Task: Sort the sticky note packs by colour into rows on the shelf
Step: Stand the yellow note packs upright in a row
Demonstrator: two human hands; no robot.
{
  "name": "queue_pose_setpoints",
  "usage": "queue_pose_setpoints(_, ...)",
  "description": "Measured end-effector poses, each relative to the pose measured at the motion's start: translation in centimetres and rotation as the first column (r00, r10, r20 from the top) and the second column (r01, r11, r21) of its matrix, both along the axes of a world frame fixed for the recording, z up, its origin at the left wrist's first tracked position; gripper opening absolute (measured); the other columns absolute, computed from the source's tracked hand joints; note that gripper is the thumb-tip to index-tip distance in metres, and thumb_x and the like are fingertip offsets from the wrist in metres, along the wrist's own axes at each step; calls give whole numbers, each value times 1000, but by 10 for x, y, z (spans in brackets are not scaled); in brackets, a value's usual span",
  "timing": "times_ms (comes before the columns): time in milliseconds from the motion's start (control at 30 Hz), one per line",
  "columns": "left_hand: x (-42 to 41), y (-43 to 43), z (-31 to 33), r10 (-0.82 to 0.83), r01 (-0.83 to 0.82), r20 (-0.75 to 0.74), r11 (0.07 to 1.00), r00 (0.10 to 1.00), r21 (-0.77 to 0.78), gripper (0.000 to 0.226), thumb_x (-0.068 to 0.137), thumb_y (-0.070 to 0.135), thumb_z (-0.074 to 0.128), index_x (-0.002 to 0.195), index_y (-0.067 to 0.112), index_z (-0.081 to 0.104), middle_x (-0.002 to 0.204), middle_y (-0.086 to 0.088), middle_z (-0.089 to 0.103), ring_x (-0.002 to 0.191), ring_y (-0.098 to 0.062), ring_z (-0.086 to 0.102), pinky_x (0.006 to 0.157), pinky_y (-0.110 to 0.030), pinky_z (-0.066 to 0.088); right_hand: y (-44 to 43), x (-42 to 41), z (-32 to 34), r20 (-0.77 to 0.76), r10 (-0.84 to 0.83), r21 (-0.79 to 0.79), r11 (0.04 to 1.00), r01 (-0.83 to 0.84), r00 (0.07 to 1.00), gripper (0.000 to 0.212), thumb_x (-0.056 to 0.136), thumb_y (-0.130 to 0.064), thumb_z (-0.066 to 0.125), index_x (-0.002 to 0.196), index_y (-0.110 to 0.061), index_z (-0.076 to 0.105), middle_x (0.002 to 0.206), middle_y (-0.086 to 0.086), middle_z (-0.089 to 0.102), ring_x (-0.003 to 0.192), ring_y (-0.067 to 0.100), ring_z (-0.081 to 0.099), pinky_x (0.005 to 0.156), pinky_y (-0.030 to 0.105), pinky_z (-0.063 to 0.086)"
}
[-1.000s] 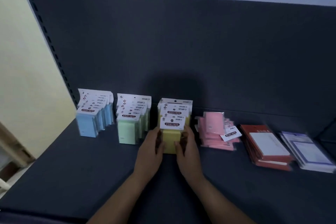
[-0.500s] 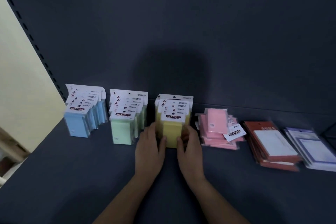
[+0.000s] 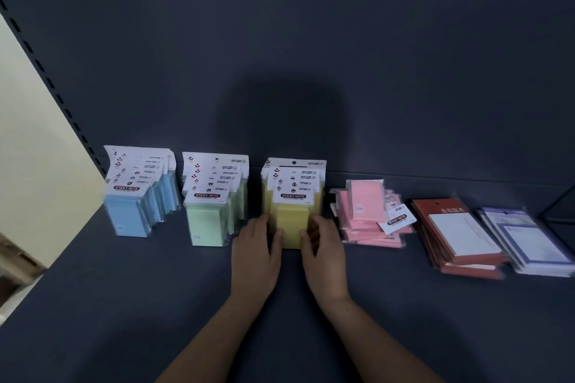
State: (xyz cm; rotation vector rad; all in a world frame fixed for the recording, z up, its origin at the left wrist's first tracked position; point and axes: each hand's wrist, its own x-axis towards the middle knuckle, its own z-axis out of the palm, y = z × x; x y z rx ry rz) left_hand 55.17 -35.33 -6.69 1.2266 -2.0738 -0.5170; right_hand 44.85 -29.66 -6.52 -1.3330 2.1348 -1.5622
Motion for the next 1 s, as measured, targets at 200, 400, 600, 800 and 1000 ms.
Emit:
queue_pose_setpoints(200,1,-1,1,-1,2,-19,1000,1000,19,38,93,28,50,125,6,50,114,-8,59,102,-26,55,89,-44,44,1,0,0,52,-17,18,1000,16,998,21,89,-10,58,110,-14,57,97,-4,56,83,6,56,75,15,45)
queue_pose_setpoints(400,1,2,5,28,-30,-99,999,995,-12,41,86,31,49,119,7,51,102,-5,59,93,-23,56,81,-39,45,0,1,0,24,-13,15,1000,12,1000,18,89,-11,57,106,-16,56,97,-3,56,84,10,56,77,27,49)
queue_pose_setpoints(600,5,3,7,1,-29,-210,991,978,-133,30,83,34,44,105,13,49,80,8,41,73,-13,44,69,-29,35,1,4,4,18,-22,-23,999,22,1000,36,81,1,49,112,-19,50,103,-4,53,96,15,54,85,32,49)
queue_pose_setpoints(800,-3,23,15,-405,315,-250,890,880,-330,18,80,13,46,97,19,46,86,8,43,76,-12,44,69,-27,40,24,12,21,-65,-191,-182,967,177,979,37,75,2,45,108,-13,54,100,-12,47,99,10,46,90,8,33)
queue_pose_setpoints(1000,-69,50,55,-419,394,-235,907,877,-148,43,84,33,36,119,14,51,122,0,53,111,-13,44,100,-28,32,57,-19,50,270,-266,-255,907,335,925,43,80,-7,48,111,-36,50,110,-9,57,97,14,54,86,29,46)
